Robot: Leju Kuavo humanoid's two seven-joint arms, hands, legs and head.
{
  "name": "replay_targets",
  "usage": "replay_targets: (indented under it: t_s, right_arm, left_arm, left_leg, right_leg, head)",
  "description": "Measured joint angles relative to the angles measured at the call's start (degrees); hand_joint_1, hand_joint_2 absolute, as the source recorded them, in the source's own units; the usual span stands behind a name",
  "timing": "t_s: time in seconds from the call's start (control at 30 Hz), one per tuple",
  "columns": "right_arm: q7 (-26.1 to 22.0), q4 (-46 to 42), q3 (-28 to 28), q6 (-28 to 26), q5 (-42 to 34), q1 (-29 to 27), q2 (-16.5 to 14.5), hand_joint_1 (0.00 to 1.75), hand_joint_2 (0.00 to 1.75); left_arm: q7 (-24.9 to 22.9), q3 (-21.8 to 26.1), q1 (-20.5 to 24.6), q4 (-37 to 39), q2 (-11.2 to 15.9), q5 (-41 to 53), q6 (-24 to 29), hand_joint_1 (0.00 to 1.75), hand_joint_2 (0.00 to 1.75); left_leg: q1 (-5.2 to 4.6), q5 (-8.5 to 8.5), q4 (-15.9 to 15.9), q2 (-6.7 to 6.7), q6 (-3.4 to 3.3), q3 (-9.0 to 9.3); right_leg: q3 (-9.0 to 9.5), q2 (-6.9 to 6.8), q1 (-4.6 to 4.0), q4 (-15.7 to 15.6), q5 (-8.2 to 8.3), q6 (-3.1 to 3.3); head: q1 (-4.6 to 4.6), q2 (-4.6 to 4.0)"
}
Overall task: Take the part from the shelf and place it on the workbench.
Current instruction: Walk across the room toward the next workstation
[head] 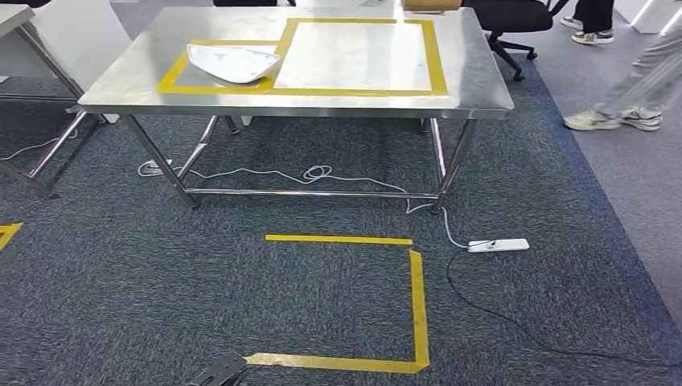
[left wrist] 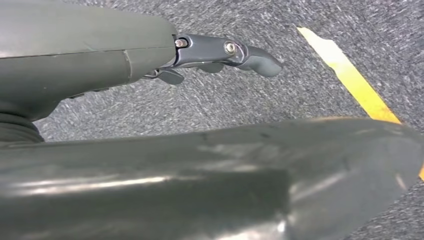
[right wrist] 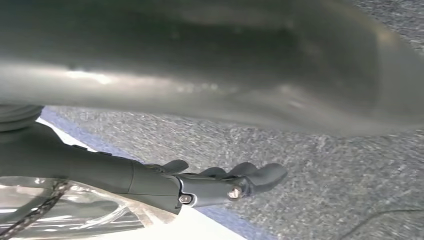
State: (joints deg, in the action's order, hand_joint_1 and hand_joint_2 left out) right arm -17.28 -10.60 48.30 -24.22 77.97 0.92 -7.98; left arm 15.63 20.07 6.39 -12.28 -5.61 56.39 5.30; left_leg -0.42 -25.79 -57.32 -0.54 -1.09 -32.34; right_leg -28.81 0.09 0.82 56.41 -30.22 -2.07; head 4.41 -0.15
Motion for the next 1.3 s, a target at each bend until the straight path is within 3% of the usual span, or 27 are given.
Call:
replay_targets:
  t_s: [0.1,0.17,0.23,0.27,0.3,0.33,0.4,0.47,0.6,0.67,0.73,0.77,0.8,0.83,0.9,0.97,1.1,1.17,1.23,1.3]
  right_arm:
    - [-0.01,0.00,0.00,0.01,0.00,-0.16,-0.02,0.00,0.00]
    - [-0.04,0.00,0.01,0.01,0.01,-0.11,-0.02,0.00,0.00]
    - [-0.06,-0.01,0.02,0.00,0.02,-0.16,-0.01,0.00,0.00]
    - [-0.05,-0.02,0.02,0.00,0.03,-0.18,0.00,0.00,0.00]
    - [-0.05,-0.02,0.02,0.00,0.04,-0.18,0.00,0.00,0.00]
    - [-0.05,-0.01,0.02,0.01,0.07,-0.19,0.00,0.00,0.00]
    - [-0.05,0.00,0.02,0.01,0.09,-0.17,-0.01,0.00,0.00]
    - [-0.05,0.00,0.02,0.01,0.15,-0.09,-0.02,0.00,0.00]
    - [-0.06,-0.01,0.02,0.00,0.30,-0.08,0.01,0.00,0.00]
    - [-0.06,-0.01,0.02,0.01,0.30,-0.09,0.05,0.00,0.00]
    - [-0.06,0.00,0.01,0.02,0.33,-0.12,0.05,0.00,0.00]
    - [-0.06,0.00,0.01,0.02,0.33,-0.15,0.05,0.00,0.00]
    - [-0.04,0.00,0.01,0.02,0.33,-0.19,0.07,0.00,0.00]
    - [-0.03,0.00,0.01,0.02,0.31,-0.22,0.10,0.00,0.00]
    - [-0.02,0.00,0.02,0.02,0.28,-0.16,0.16,0.00,0.00]
    - [-0.04,0.00,0.01,0.03,0.32,0.00,0.18,0.00,0.00]
    - [-0.03,0.00,0.02,0.05,0.34,-0.24,0.17,0.00,0.00]
    - [-0.04,0.00,0.02,0.06,0.34,-0.18,0.17,0.00,0.00]
    - [-0.04,-0.01,0.03,0.05,0.35,-0.13,0.17,0.00,0.00]
    - [-0.03,-0.01,0.04,0.03,0.48,-0.15,0.17,0.00,0.00]
  left_arm:
    - [0.00,-0.01,-0.08,0.00,0.08,0.00,0.08,0.00,0.00]
    - [0.00,-0.01,-0.09,0.00,0.12,0.00,0.10,0.00,0.00]
    - [0.00,-0.01,-0.13,0.00,0.12,0.00,0.10,0.00,0.00]
    - [0.00,-0.01,-0.17,0.00,0.12,0.00,0.10,0.00,0.00]
    - [0.00,-0.01,-0.21,0.00,0.12,0.00,0.10,0.00,0.00]
    - [0.01,-0.01,-0.22,0.00,0.12,0.00,0.10,0.00,0.00]
    - [0.02,-0.01,-0.17,0.00,0.16,0.00,0.10,0.00,0.00]
    - [0.02,-0.01,-0.06,0.00,0.25,0.00,0.10,0.00,0.00]
    - [0.02,-0.01,-0.17,0.00,0.28,0.00,0.11,0.00,0.00]
    - [0.02,-0.01,-0.08,0.00,0.25,0.00,0.14,0.00,0.00]
    - [0.02,-0.01,-0.04,0.00,0.21,0.01,0.13,0.00,0.00]
    - [0.02,-0.01,-0.08,0.00,0.18,0.01,0.10,0.00,0.00]
    - [0.02,-0.01,-0.15,0.00,0.15,0.02,0.07,0.00,0.00]
    - [0.02,-0.01,-0.19,0.00,0.13,0.02,0.05,0.00,0.00]
    - [0.02,-0.01,-0.20,0.00,0.04,0.02,0.04,0.00,0.00]
    - [0.02,-0.01,-0.09,0.00,0.02,0.00,0.04,0.00,0.00]
    - [0.02,-0.01,-0.07,0.00,0.07,-0.04,0.04,0.00,0.00]
    - [0.03,-0.01,-0.09,0.00,0.09,-0.04,0.05,0.00,0.00]
    - [0.07,-0.01,-0.12,0.00,0.08,-0.02,0.08,0.00,0.00]
    - [0.11,-0.02,-0.25,0.00,0.07,0.03,0.10,0.00,0.00]
  left_leg:
    - [0.22,-0.67,-0.86,0.10,0.92,-0.51]
    - [0.41,-4.38,-5.65,0.20,1.50,-2.35]
    - [0.59,-8.60,-13.36,0.22,1.87,-5.02]
    - [0.65,-9.47,-15.87,0.22,1.94,-5.69]
    - [0.68,-9.22,-16.36,0.22,1.90,-5.46]
    - [0.68,-7.89,-14.40,0.22,1.74,-4.13]
    - [0.53,-4.40,-6.38,0.24,1.03,0.26]
    - [0.27,-2.92,-0.70,0.25,0.37,2.90]
    - [0.31,-2.22,0.65,0.17,-0.53,2.61]
    - [0.55,-1.50,1.15,0.04,-1.14,2.24]
    - [0.48,-1.04,1.11,-0.02,-1.43,1.53]
    - [0.45,-0.84,1.05,-0.05,-1.43,1.18]
    - [0.46,-0.66,0.97,-0.06,-1.35,0.89]
    - [0.49,-0.52,0.86,-0.05,-1.24,0.66]
    - [0.56,-0.36,0.56,-0.04,-0.92,0.40]
    - [0.33,-0.28,0.10,-0.03,-0.35,0.10]
    - [0.34,-0.28,-0.47,0.01,0.90,-0.43]
    - [0.52,-3.07,-3.95,0.10,1.46,-1.80]
    - [0.68,-7.44,-11.24,0.15,1.87,-4.47]
    - [0.78,-9.16,-16.15,0.16,1.95,-5.89]
  right_leg:
    - [-0.32,-0.14,0.06,-0.04,0.74,1.54]
    - [-0.58,-0.28,0.17,-0.12,1.37,2.30]
    - [-1.22,-0.34,0.04,0.02,1.81,2.57]
    - [-1.51,-0.35,-0.04,0.13,1.95,2.58]
    - [-1.75,-0.34,-0.11,0.25,2.05,2.55]
    - [-1.90,-0.32,-0.18,0.37,2.11,2.50]
    - [-2.01,-0.29,-0.32,0.51,2.22,2.33]
    - [-2.32,-0.29,-0.47,0.68,2.45,1.86]
    - [-3.23,-0.32,-0.33,1.19,2.35,0.50]
    - [-5.13,-0.20,-0.23,5.22,-0.66,-0.05]
    - [-8.30,-0.17,-0.13,12.83,-4.82,-0.49]
    - [-9.44,-0.18,-0.09,15.85,-5.98,-0.67]
    - [-9.61,-0.18,-0.06,16.98,-6.08,-0.79]
    - [-8.62,-0.19,-0.03,15.79,-5.11,-0.85]
    - [-3.93,-0.20,0.12,7.91,-1.77,-0.88]
    - [-0.44,-0.07,0.19,1.35,-0.08,-0.50]
    - [-0.33,-0.08,0.03,0.12,0.38,1.20]
    - [-0.38,-0.22,0.18,-0.05,0.89,2.06]
    - [-0.67,-0.28,0.07,0.05,1.18,2.46]
    - [-0.97,-0.30,-0.10,0.16,1.33,2.56]
  head:
    - [0.11,0.00]
    - [0.35,0.00]
    - [0.46,0.00]
    - [0.45,0.00]
    - [0.45,0.00]
    - [0.45,0.00]
    - [0.44,0.00]
    - [0.41,0.00]
    - [0.35,0.00]
    - [0.14,0.00]
    - [-0.01,0.00]
    - [0.00,0.00]
    - [0.00,0.00]
    - [-0.02,0.00]
    - [-0.04,0.00]
    - [0.01,0.00]
    - [0.02,0.00]
    - [0.20,0.00]
    - [0.37,0.00]
    - [0.38,0.00]
